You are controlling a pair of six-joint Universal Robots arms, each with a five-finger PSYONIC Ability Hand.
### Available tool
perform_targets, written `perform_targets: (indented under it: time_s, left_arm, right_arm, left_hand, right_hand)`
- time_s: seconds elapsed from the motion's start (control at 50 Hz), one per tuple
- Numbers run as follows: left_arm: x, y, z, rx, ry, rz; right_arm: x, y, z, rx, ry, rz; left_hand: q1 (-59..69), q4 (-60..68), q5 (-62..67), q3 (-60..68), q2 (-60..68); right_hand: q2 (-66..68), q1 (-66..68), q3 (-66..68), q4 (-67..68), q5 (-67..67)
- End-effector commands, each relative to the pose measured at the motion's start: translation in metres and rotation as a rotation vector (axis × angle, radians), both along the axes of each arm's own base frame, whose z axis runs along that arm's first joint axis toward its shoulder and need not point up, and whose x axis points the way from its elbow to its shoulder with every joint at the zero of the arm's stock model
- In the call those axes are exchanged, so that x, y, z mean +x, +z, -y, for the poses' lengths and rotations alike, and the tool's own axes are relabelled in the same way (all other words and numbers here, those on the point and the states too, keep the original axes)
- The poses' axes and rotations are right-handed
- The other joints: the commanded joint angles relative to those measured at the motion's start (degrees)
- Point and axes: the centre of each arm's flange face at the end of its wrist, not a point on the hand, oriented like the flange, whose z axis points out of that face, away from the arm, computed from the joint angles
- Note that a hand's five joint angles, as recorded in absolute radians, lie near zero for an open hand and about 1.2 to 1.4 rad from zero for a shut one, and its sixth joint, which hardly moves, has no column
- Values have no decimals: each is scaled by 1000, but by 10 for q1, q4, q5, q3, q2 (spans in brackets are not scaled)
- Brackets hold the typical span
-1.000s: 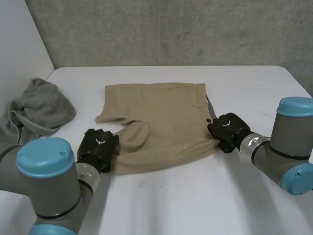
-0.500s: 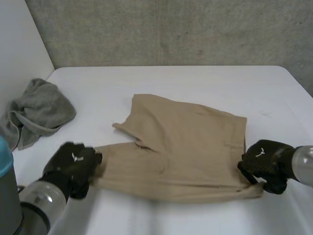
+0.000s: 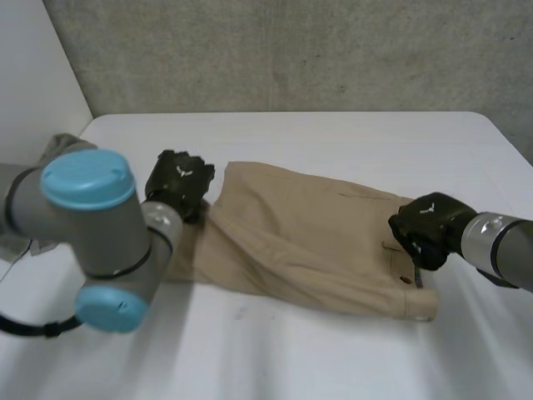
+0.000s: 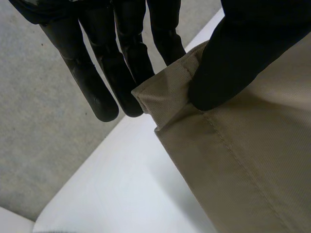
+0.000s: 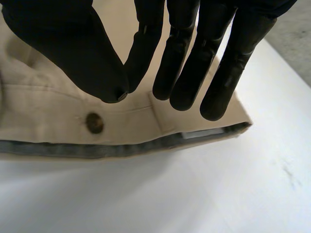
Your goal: Fold the laundry.
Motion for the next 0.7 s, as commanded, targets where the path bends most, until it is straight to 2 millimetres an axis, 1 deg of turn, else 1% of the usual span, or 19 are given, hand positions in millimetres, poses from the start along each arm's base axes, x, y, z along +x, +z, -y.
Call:
perform_targets:
  time_s: [0.02, 0.04, 0.08, 0.14, 0.16, 0.2, 0.22, 0.24, 0.26, 0.32, 0.36, 0.38, 0.46, 0.48, 0.54, 0.56, 0.62, 0.64, 0.7]
  left_arm:
    - [-13, 4, 20, -35, -2, -20]
    - [-14, 2, 18, -28, -6, -16]
    - [-14, -1, 15, -19, -9, -12]
    - [-11, -8, 7, 7, -16, 6]
    - [-10, -8, 5, 11, -17, 8]
    - [-9, -3, 1, 5, -20, 5]
    - [-9, -2, 0, 4, -22, 4]
    - [-8, -1, -1, 3, -22, 3]
    - [-7, -1, -1, 3, -20, 3]
    - [-6, 0, -1, 3, -17, 4]
    - [-6, -1, -1, 4, -17, 4]
    - [-6, -1, -1, 4, -17, 4]
    - [-6, 1, 0, 0, -17, 0]
    - [-6, 1, 0, -2, -15, -1]
    - [-6, 2, 1, -4, -14, -3]
    - [-6, 2, 2, -4, -14, -3]
    - [-6, 3, 2, -6, -14, -6]
    - [-6, 3, 3, -6, -12, -6]
    - [-6, 4, 3, -10, -12, -9]
  right_arm:
    - [-1, 1, 4, 34, -27, 10]
    - [-1, 1, 2, 52, -27, 6]
    - [-2, 4, -5, 104, -24, 2]
    - [-4, 10, -4, 123, -32, 13]
    - [-7, 15, 1, 115, -60, 32]
    - [-11, 25, 5, 93, -97, 62]
    - [-13, 34, 5, 75, -113, 83]
    - [-17, 53, 5, 29, -140, 124]
    - [-18, 61, 3, 12, -148, 146]
    - [-17, 80, -5, -14, -156, 216]
    - [-16, 83, -11, 2, -151, 240]
    - [-15, 83, -13, 17, -152, 248]
    - [-14, 84, -36, 108, -150, 274]
    - [-14, 82, -45, 145, -152, 285]
    - [-13, 74, -55, 187, -156, 303]
    - [-12, 69, -63, 205, -154, 311]
    - [-10, 61, -72, 202, -142, 312]
    - [-9, 54, -76, 196, -137, 311]
    - [-8, 38, -79, 194, -149, 305]
  left_hand:
    - [150, 114, 139, 123, 114]
    - [150, 114, 139, 123, 114]
    - [150, 114, 139, 123, 114]
    - [150, 114, 139, 123, 114]
    - [150, 114, 139, 123, 114]
    - [150, 114, 139, 123, 114]
    - [150, 114, 139, 123, 114]
    - [150, 114, 139, 123, 114]
    - [150, 114, 139, 123, 114]
    - [150, 114, 139, 123, 114]
    - [150, 114, 139, 123, 114]
    - [150, 114, 139, 123, 114]
    - [150, 114, 139, 123, 114]
    - [150, 114, 139, 123, 114]
    - [150, 114, 139, 123, 114]
    - [150, 114, 139, 123, 114]
    - [150, 114, 139, 123, 114]
    - [150, 114, 139, 123, 114]
    - [150, 114, 139, 123, 114]
  right_hand:
    - [133, 229, 124, 119, 128]
    - [33, 129, 25, 20, 29]
    - [-383, -287, -391, -396, -387]
    - [-425, -329, -434, -438, -429]
    - [-478, -382, -487, -492, -483]
    - [-497, -401, -506, -511, -502]
    - [-501, -405, -510, -514, -505]
    - [-508, -411, -516, -521, -512]
    - [-514, -418, -523, -528, -518]
    - [-534, -438, -543, -548, -539]
    - [-535, -438, -543, -548, -539]
    - [-535, -438, -543, -548, -539]
    - [-531, -435, -540, -544, -535]
    - [-531, -435, -540, -544, -535]
    - [-531, -435, -540, -544, -535]
    - [-533, -437, -542, -546, -537]
    - [-534, -438, -543, -548, -539]
    - [-535, -438, -543, -548, -539]
    - [-529, -433, -538, -543, -534]
